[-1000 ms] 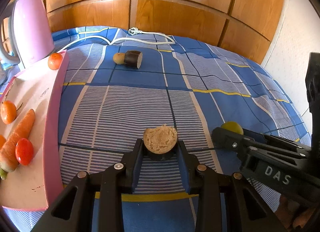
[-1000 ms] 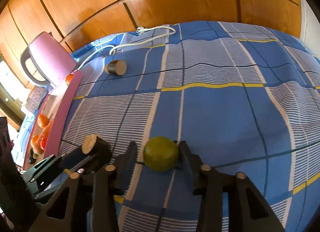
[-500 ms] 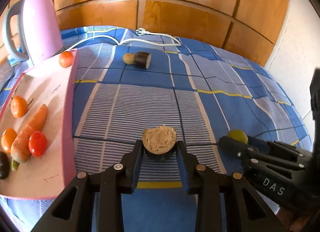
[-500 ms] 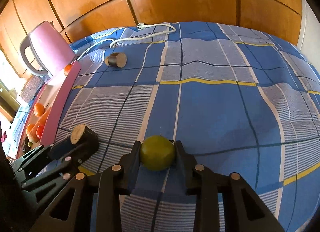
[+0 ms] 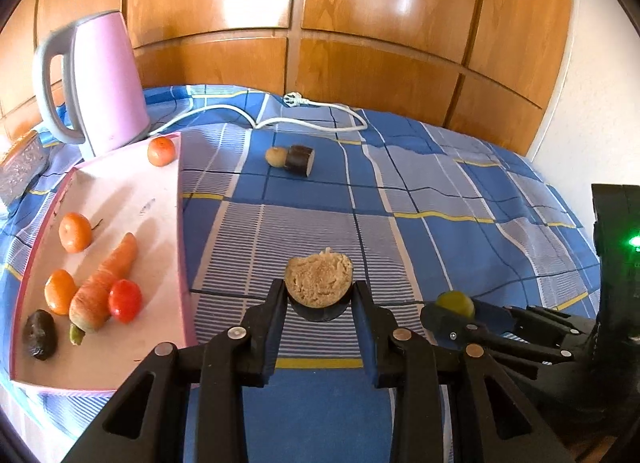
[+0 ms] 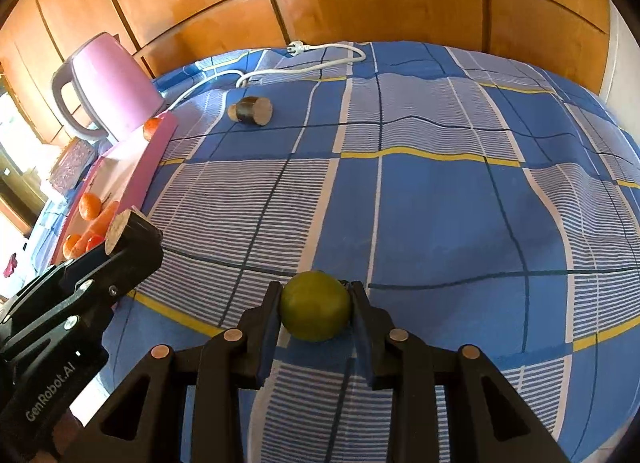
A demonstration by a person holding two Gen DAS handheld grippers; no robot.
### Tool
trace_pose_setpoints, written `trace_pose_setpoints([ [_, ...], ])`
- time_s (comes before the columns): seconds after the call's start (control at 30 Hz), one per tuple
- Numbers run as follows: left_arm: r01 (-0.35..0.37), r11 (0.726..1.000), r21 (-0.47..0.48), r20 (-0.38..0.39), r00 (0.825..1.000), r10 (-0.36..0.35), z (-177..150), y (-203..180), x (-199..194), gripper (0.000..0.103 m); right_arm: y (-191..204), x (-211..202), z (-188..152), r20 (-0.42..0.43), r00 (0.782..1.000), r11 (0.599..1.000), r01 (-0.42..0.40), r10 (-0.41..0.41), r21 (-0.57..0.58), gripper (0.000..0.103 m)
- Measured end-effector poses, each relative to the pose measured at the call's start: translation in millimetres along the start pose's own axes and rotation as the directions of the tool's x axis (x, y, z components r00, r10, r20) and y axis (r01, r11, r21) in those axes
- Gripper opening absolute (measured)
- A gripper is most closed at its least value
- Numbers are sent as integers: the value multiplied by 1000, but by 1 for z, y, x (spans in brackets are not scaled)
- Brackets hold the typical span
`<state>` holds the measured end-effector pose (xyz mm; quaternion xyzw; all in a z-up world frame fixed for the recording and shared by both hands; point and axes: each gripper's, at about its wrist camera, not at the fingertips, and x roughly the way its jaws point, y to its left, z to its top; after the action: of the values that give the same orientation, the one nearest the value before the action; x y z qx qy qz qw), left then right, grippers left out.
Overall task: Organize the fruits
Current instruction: 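Lift the cut fruit with the left tool while the right tool lifts the lime toward the tray, then lower the cut fruit into the tray with the left tool while the right tool drops the lime in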
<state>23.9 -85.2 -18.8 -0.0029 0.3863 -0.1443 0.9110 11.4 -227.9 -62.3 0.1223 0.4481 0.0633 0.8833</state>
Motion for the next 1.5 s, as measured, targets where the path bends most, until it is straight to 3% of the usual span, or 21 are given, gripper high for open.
trace_pose_setpoints([
  [0.6, -7, 998, -59, 0, 1000, 7, 2, 16, -8, 33, 20, -15, 11, 37, 998, 998, -58, 59, -25, 33],
  [1.03, -52, 989, -140, 29, 998, 57, 8, 55, -26, 33, 50, -10, 22, 8, 991, 986, -132, 134, -105, 33],
  [1.5, -176, 924, -340, 30, 980, 198, 8, 154, -46, 33, 124, 11, 48, -62, 963, 940, -269, 262, -212, 33],
])
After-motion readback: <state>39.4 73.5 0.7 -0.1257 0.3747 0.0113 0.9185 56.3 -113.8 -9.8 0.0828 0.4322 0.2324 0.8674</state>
